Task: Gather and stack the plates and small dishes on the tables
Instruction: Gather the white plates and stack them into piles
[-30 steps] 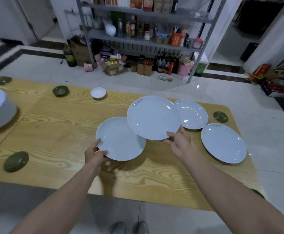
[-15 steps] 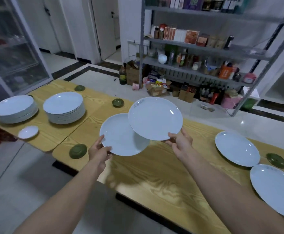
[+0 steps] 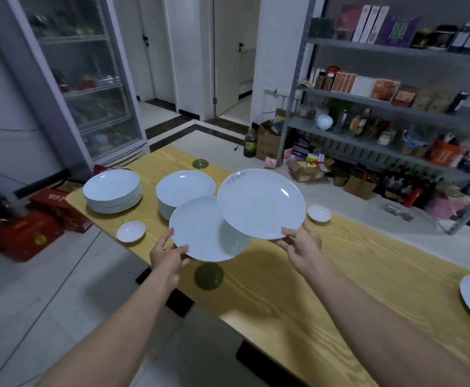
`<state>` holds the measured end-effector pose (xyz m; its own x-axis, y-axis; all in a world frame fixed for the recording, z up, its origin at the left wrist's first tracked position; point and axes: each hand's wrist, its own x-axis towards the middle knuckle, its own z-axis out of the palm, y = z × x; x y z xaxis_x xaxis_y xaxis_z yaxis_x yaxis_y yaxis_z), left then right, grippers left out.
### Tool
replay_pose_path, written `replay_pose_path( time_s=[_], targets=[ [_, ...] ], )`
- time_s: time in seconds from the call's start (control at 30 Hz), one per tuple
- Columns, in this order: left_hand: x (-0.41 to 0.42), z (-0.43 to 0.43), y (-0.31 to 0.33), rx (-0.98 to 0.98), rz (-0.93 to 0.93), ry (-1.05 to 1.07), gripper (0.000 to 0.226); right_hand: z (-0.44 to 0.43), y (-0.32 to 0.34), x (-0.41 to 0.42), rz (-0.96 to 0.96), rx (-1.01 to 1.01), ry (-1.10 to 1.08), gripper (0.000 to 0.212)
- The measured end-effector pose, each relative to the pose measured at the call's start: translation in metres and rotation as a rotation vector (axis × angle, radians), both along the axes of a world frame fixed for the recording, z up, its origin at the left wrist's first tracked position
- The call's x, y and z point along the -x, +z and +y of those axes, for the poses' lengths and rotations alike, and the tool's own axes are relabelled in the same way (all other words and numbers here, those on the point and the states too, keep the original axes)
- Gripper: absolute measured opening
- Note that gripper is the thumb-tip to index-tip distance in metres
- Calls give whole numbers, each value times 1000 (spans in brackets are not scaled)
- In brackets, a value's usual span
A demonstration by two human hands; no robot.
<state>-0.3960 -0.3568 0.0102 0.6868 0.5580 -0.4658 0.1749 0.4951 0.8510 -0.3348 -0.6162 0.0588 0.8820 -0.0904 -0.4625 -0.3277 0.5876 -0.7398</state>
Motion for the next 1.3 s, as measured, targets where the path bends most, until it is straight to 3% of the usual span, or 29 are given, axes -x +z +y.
replay_pose_path(
  time_s=[0.57, 0.83, 1.3],
  targets=[
    [-164, 153, -25, -10, 50, 6, 61, 160, -37, -182, 52, 62, 104, 77],
    [-214, 204, -43, -126, 130, -237, 59, 209, -47, -214, 77, 80, 53, 78],
    [-252, 250, -66, -341, 154, -570, 57, 270, -77, -200, 171, 68, -95, 80]
  ],
)
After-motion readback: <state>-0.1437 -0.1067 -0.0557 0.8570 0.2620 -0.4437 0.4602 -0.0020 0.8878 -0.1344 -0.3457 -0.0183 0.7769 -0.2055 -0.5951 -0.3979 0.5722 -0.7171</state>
